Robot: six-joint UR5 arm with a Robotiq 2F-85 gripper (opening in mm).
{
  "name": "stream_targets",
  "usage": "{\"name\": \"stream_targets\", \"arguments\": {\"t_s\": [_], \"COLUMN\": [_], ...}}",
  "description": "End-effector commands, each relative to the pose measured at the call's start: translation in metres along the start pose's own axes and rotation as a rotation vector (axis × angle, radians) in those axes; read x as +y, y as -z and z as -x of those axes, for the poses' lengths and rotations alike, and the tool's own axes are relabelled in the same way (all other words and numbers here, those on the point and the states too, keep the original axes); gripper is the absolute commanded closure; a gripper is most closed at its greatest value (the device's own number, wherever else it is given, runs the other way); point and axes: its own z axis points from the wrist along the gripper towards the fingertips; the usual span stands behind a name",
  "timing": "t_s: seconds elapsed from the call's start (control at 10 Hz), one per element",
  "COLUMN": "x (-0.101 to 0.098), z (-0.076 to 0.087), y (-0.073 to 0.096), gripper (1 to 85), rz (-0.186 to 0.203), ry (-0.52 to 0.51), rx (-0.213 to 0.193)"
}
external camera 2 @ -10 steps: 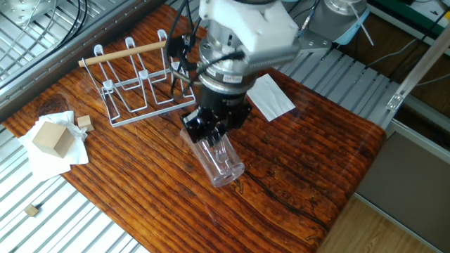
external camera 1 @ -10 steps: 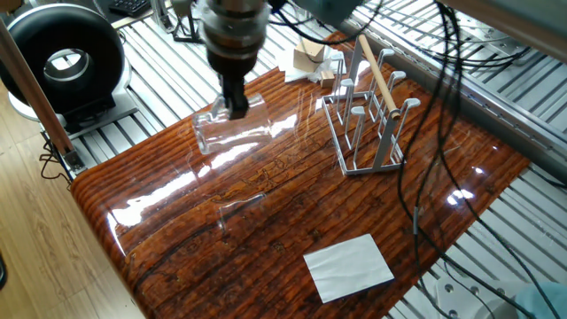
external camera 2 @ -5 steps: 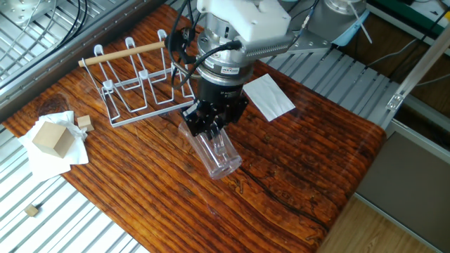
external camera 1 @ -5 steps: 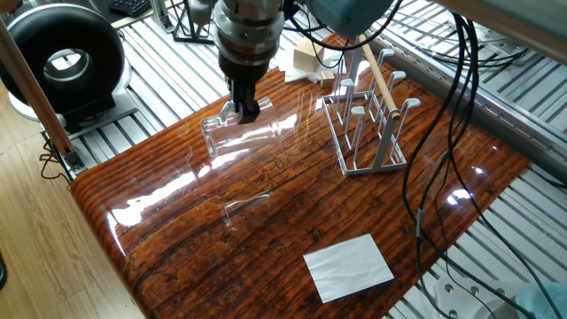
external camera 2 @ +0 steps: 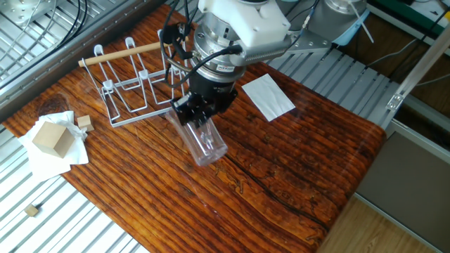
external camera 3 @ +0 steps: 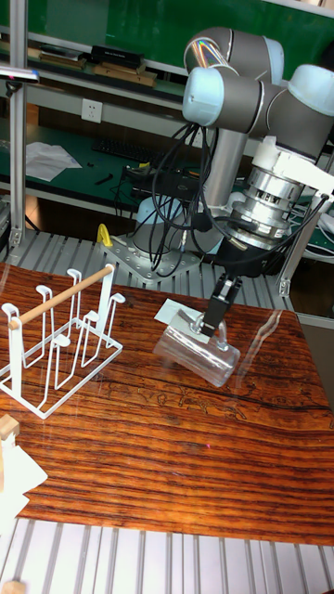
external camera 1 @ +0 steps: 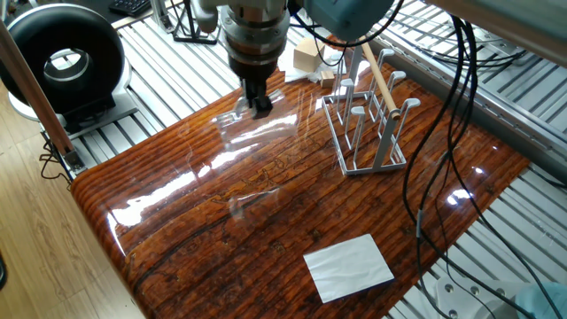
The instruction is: Put the cup on the cup rack
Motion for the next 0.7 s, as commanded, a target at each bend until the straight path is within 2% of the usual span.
{"name": "stream_targets", "arguments": {"t_s": [0.0,0.1,0.2,0.6], "x": [-0.001,-0.004,-0.004,-0.006], "z": [-0.015,-0.022,-0.025,-0.029], "y": [0.001,0.002,0.002,0.002], "gripper": [84.7,84.7,84.7,84.7], "rz": [0.000,-0.014,-0.012,-0.021], "ry": [0.008,0.001,0.003,-0.013], "rx": [0.053,0.080,0.094,0.108]}}
